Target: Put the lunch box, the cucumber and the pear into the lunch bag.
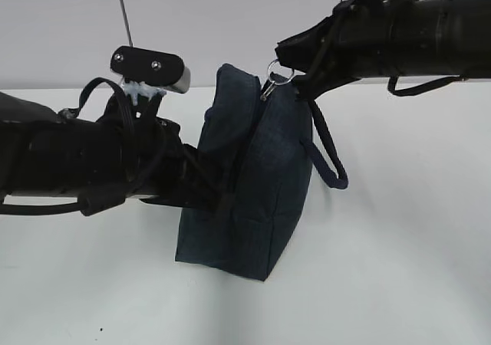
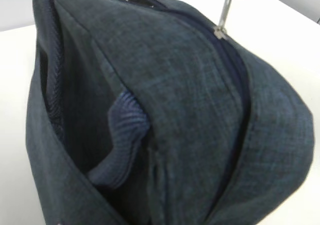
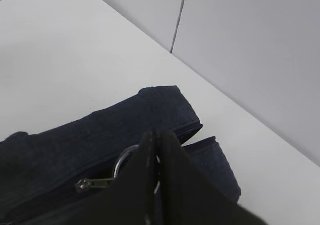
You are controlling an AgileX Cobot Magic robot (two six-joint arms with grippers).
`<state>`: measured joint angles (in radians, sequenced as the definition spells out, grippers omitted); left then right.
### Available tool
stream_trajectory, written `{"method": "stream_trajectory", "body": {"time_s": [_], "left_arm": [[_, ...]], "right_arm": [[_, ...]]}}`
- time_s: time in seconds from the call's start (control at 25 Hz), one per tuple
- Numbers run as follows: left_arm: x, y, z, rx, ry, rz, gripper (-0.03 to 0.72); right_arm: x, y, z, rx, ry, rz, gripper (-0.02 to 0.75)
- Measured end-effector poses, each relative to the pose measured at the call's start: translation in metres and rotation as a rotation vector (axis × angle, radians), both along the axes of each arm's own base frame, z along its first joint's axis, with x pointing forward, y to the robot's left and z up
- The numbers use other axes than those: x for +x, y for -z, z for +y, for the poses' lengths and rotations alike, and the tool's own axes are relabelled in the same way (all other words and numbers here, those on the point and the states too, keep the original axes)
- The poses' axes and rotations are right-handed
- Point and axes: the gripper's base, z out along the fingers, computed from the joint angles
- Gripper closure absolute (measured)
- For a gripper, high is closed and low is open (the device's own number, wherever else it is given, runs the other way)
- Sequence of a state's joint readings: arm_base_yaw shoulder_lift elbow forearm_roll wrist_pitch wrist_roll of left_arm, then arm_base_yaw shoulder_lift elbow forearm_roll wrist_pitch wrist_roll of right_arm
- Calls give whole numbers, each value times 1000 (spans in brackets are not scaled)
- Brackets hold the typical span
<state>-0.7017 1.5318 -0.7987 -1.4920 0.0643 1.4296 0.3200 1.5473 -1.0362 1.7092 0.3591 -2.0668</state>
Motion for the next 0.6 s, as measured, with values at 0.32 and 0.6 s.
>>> {"method": "stream_trajectory", "body": {"time_s": [0.32, 0.6], "left_arm": [[-2, 0, -2, -9, 21, 10, 703], [-3, 0, -2, -15, 33, 17, 703]], "right_arm": [[18, 0, -2, -16, 8, -24, 732], [54, 4, -7, -23, 46, -39, 732]]}}
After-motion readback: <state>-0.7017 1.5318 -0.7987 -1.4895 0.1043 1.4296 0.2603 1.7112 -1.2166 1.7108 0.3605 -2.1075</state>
